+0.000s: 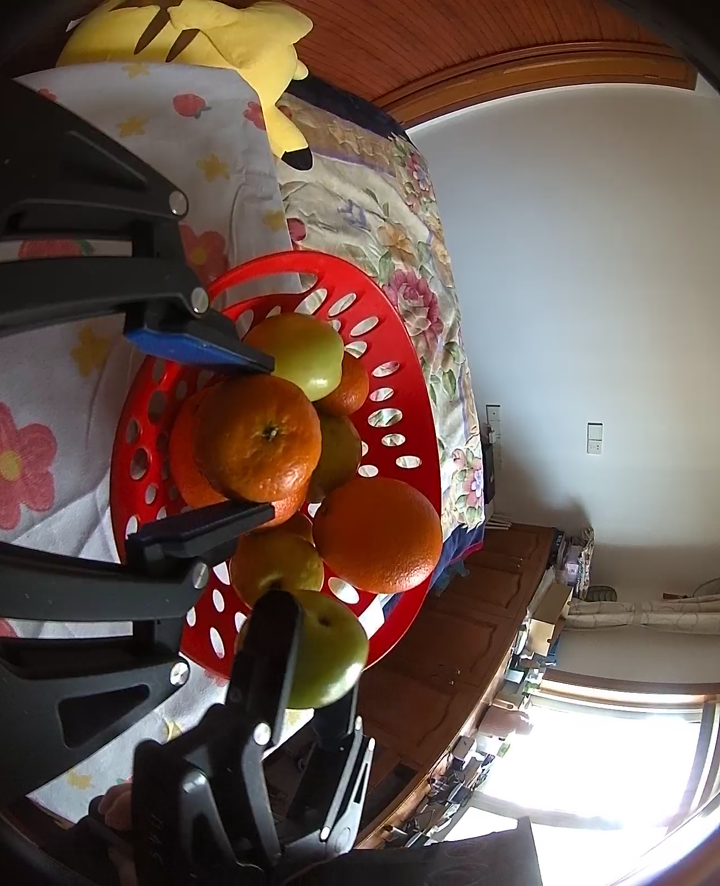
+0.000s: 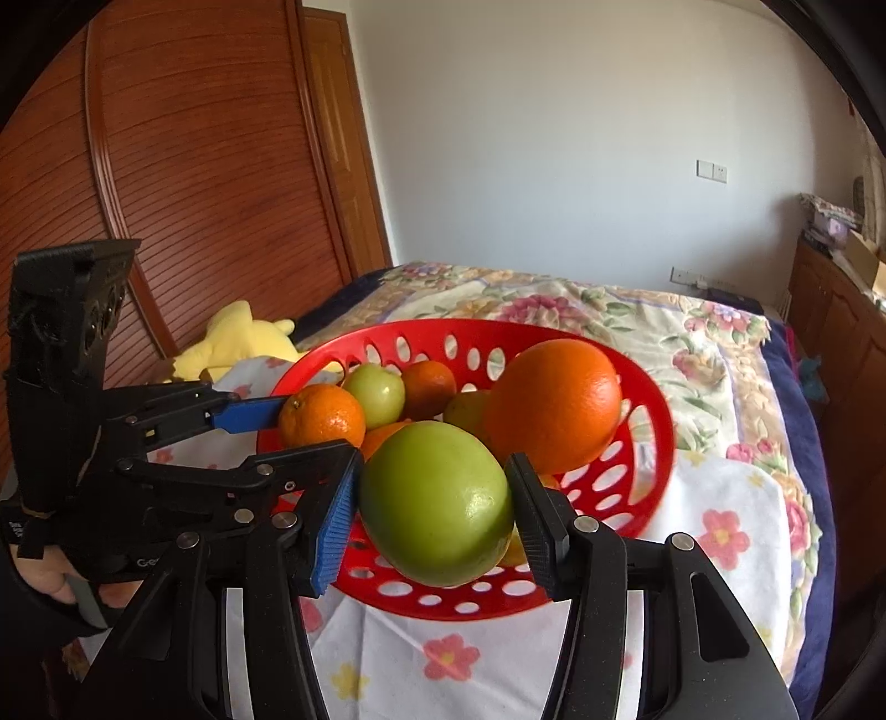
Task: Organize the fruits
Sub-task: 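Carry the tangerine and green apple over the red basket with both tools, then open the left tool over the basket while the right tool releases the apple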
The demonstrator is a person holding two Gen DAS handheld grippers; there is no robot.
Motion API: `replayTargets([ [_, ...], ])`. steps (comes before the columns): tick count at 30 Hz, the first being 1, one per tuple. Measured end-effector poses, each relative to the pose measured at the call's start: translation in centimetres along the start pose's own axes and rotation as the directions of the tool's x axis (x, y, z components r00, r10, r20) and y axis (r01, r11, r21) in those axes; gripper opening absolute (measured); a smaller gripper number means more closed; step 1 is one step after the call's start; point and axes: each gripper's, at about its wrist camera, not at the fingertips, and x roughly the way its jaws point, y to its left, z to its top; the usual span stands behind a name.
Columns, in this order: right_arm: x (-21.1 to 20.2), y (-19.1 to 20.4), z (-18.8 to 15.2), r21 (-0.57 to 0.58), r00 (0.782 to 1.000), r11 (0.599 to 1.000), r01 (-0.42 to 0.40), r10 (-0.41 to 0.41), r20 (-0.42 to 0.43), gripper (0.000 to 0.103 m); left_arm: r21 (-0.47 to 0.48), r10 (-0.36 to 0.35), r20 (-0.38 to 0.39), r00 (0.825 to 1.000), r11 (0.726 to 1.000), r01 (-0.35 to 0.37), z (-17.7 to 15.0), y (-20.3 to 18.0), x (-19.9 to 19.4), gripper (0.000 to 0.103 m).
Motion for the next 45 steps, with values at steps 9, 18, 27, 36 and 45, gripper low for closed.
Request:
replayTargets([
  [9,1.1,0.1,-0.6,0.013,1.000,1.000,-0.001,0.001,-0.014,0.054,-0.024,0.003,0.005,1.000,1.000,-0.003,-0.3,0.5,-0.2,0.050],
  [18,1.8,0.3,-1.0,0.012,1.000,1.000,0.013,-0.012,-0.028,0.054,-0.028,0.023,0.022,0.999,0.999,-0.023,-0.1,0.6,-1.4,0.051],
  [27,1.9,0.1,-1.1,0.026,1.000,1.000,0.010,-0.010,-0.028,0.054,-0.013,0.050,0.034,0.998,0.999,-0.050,-0.4,0.0,-3.3,0.052],
  [36,-1.8,1.4,-1.4,0.017,0.999,0.999,0.051,-0.052,0.013,0.054,-0.013,0.077,0.068,0.995,0.997,-0.076,-1.5,-0.8,-6.7,0.056],
  [45,-8.2,3.3,-3.1,0.034,0.992,0.996,0.085,-0.087,0.087,0.058,-0.016,0.084,0.158,0.984,0.996,-0.083,-3.2,-2.2,-11.9,0.070],
])
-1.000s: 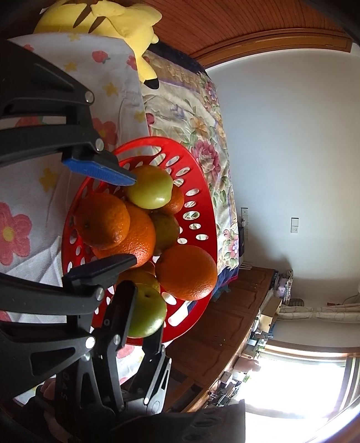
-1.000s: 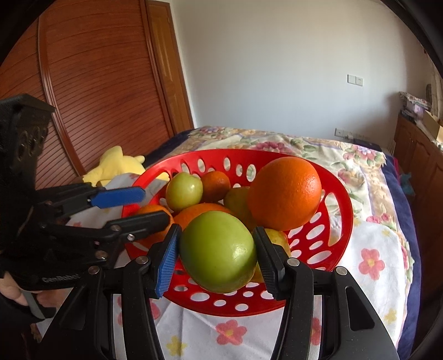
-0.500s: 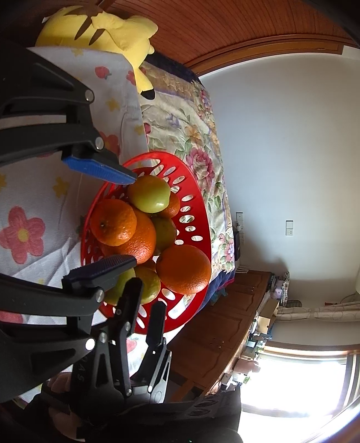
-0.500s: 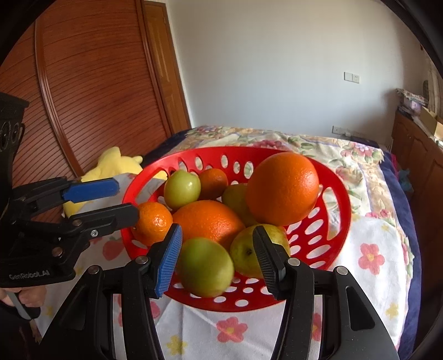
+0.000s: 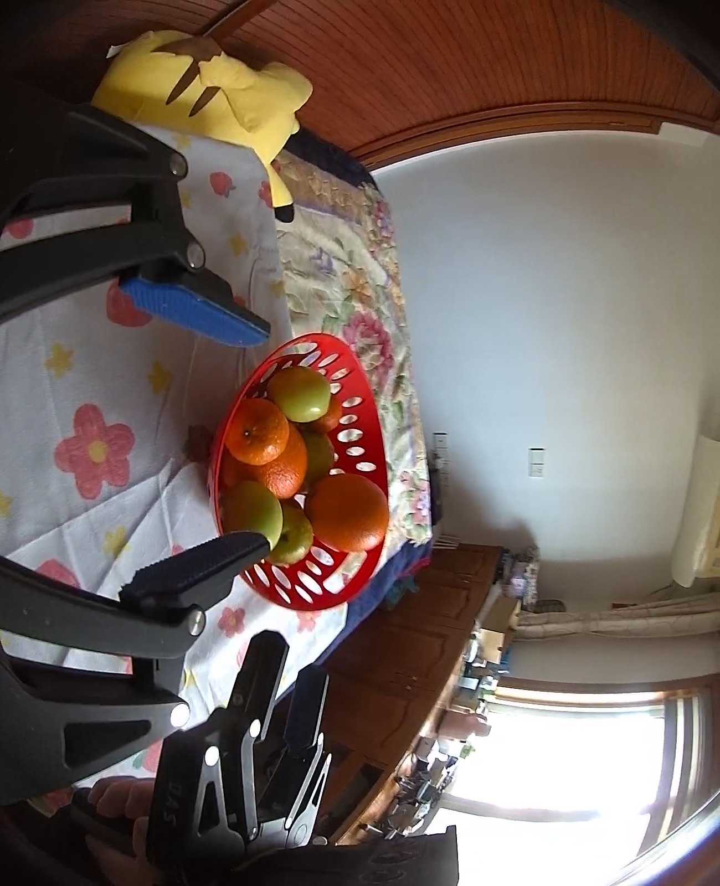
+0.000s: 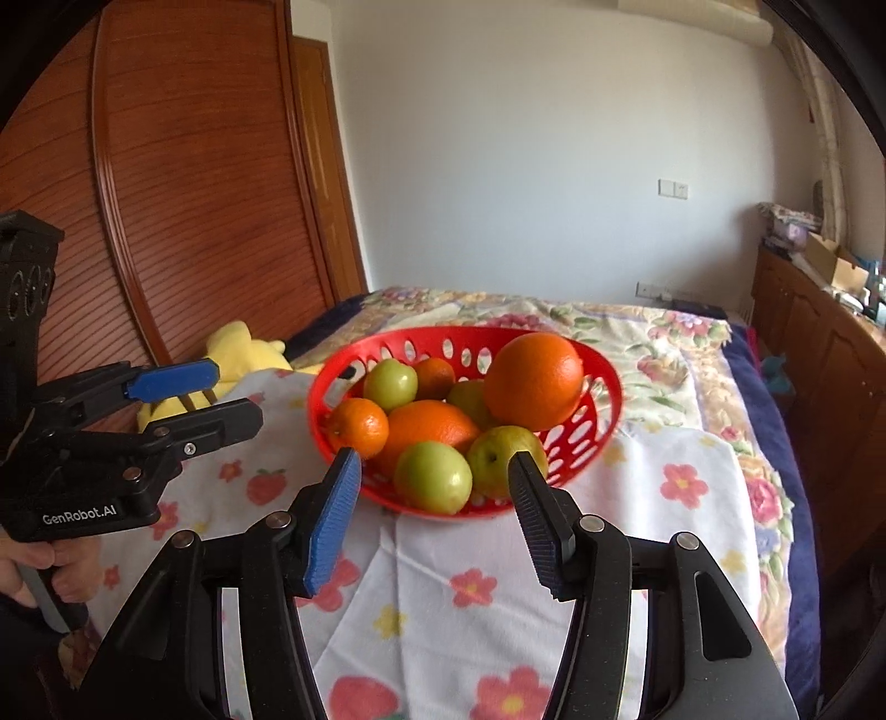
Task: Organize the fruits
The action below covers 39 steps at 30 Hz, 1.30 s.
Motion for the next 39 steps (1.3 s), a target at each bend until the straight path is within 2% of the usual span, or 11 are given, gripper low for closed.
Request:
replayTargets([
  [5,-3.8,1.2,-0.3,-0.003,0.999,1.000,0.013,-0.013,0.045,0.061,0.016,0.000,0.036,0.999,1.000,-0.001,-0.4,-0.7,-3.1,0.074],
  [7,-5.3,1.7,-0.5,-0.006,0.998,1.000,0.023,-0.022,0.067,0.063,0.022,0.009,0.066,0.998,1.000,-0.010,-0.6,-1.2,-4.9,0.083],
  [10,-7.2,2.3,-0.8,-0.006,0.994,0.999,0.037,-0.036,0.103,0.071,0.024,0.005,0.102,0.995,1.000,-0.008,-0.9,-1.4,-7.1,0.090],
  [16,-11.0,3.4,-2.2,0.026,0.982,0.996,0.080,-0.083,0.172,0.088,0.014,0.051,0.183,0.982,0.998,-0.055,-2.5,-2.1,-11.5,0.099],
  [21,-13.1,4.3,-3.4,0.036,0.974,0.993,0.109,-0.114,0.196,0.094,0.004,0.105,0.191,0.976,0.994,-0.108,-3.9,-2.7,-13.6,0.099],
  [26,-14.8,5.6,-4.7,0.032,0.964,0.987,0.158,-0.162,0.211,0.102,-0.002,0.080,0.187,0.979,0.997,-0.081,-5.6,-3.1,-15.2,0.099],
  [39,-18.9,6.5,-7.9,0.057,0.945,0.974,0.220,-0.228,0.235,0.103,-0.021,0.091,0.182,0.979,0.996,-0.089,-8.7,-4.5,-18.3,0.099],
])
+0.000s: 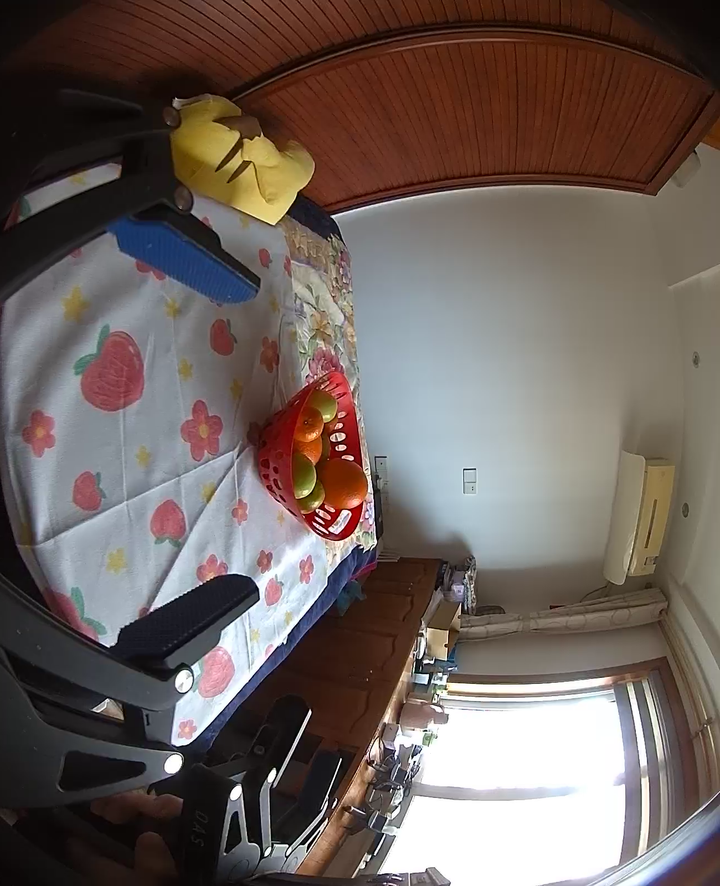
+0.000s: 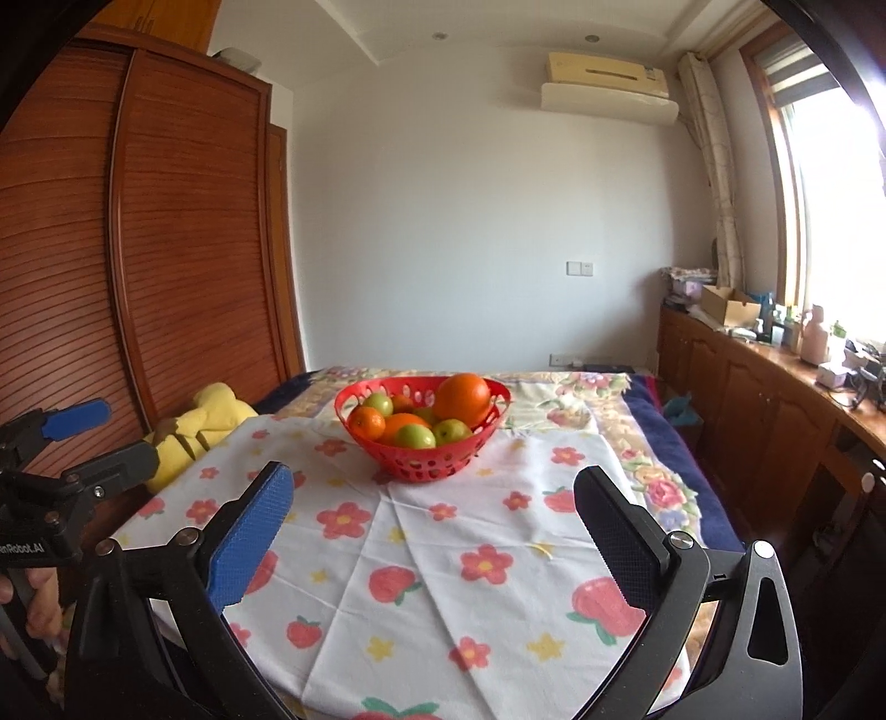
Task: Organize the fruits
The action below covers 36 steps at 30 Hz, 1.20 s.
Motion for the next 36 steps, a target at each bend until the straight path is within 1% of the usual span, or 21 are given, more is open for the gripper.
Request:
replayTargets([
  [6,-1.2,-0.2,-0.8,0.011,1.000,1.000,0.011,-0.011,-0.004,0.103,0.003,0.004,0.003,1.000,1.000,-0.004,-0.6,-0.3,-1.2,0.099],
  [11,-1.5,-0.5,-0.9,0.020,1.000,1.000,0.010,-0.010,-0.004,0.103,-0.009,0.003,0.001,1.000,1.000,-0.003,-0.7,-0.2,-1.4,0.099],
  [25,-2.4,-0.9,-1.3,0.021,1.000,1.000,0.016,-0.016,0.001,0.103,0.015,0.002,0.011,1.000,1.000,-0.003,-0.8,-0.8,-2.5,0.099],
  [36,-2.8,-0.7,-1.4,0.015,1.000,1.000,0.021,-0.021,0.006,0.103,0.009,0.000,0.006,1.000,1.000,0.000,-1.0,-0.7,-2.8,0.099],
])
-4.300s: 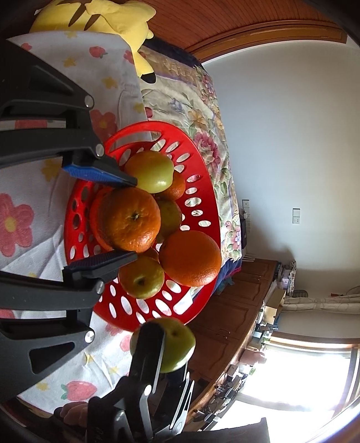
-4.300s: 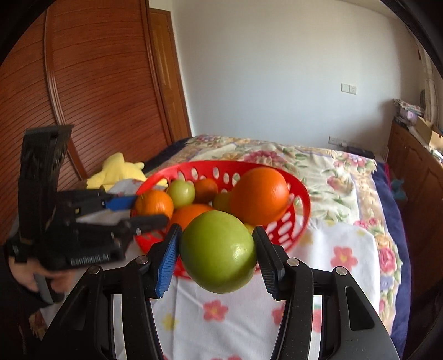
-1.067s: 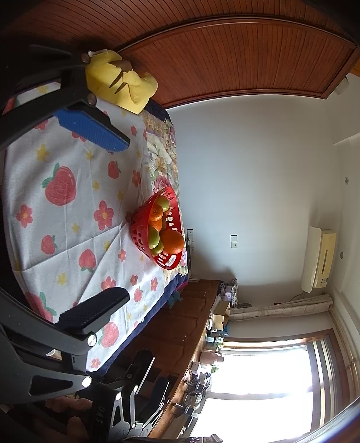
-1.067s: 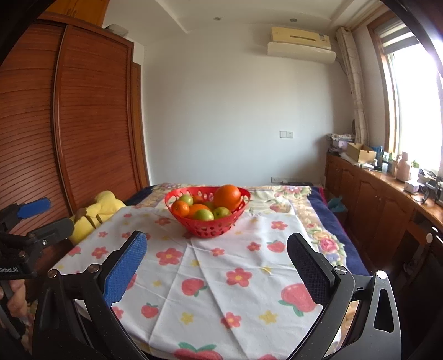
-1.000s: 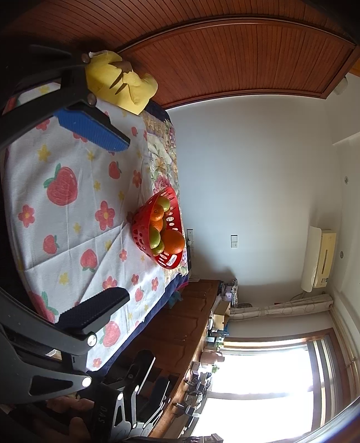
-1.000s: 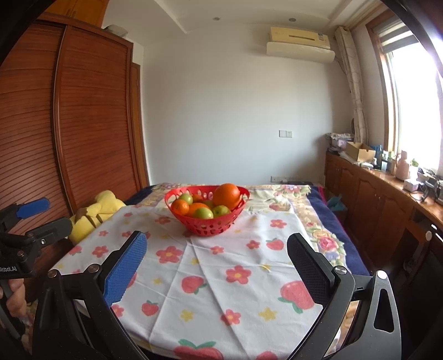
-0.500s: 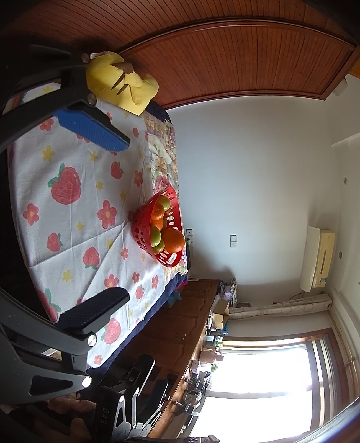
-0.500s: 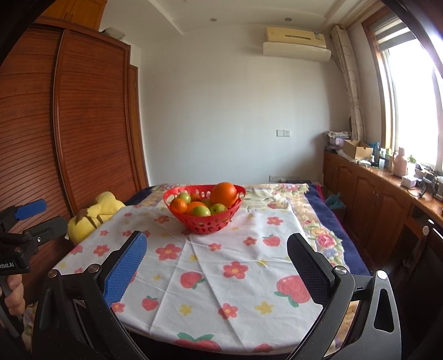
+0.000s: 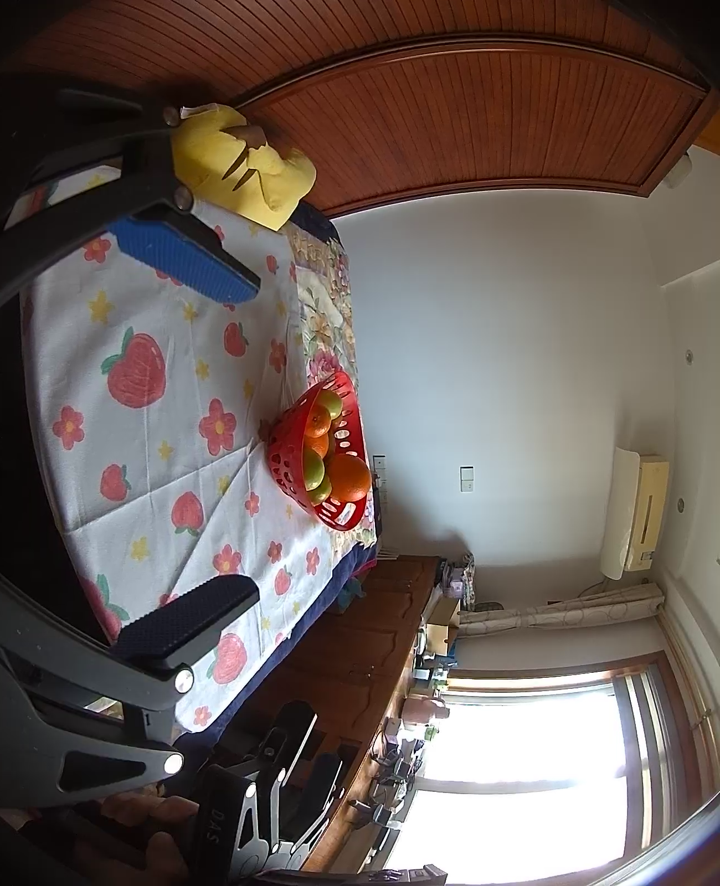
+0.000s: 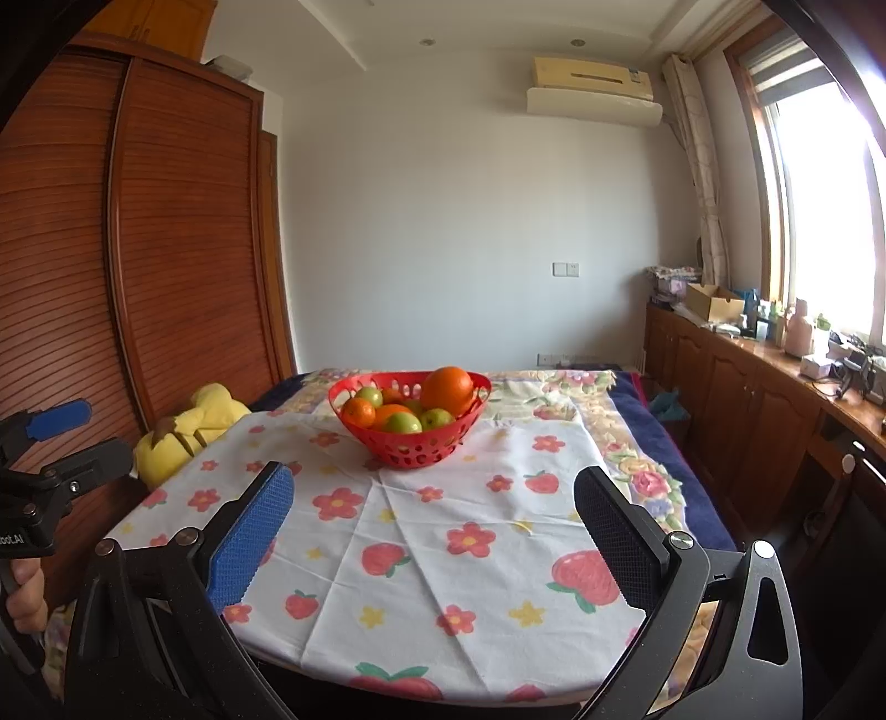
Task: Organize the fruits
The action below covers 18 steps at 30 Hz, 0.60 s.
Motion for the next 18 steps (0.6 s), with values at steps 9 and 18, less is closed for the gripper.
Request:
replayTargets([
  [9,-0.24,0.05,-0.05,-0.001,1.000,1.000,0.002,-0.002,0.000,0.103,-0.003,-0.002,-0.001,1.000,1.000,0.002,-0.02,0.17,0.03,0.099],
  [18,-0.26,0.04,-0.05,-0.001,1.000,1.000,0.005,-0.005,0.000,0.103,-0.003,-0.002,-0.002,1.000,1.000,0.002,0.01,0.23,0.17,0.099],
])
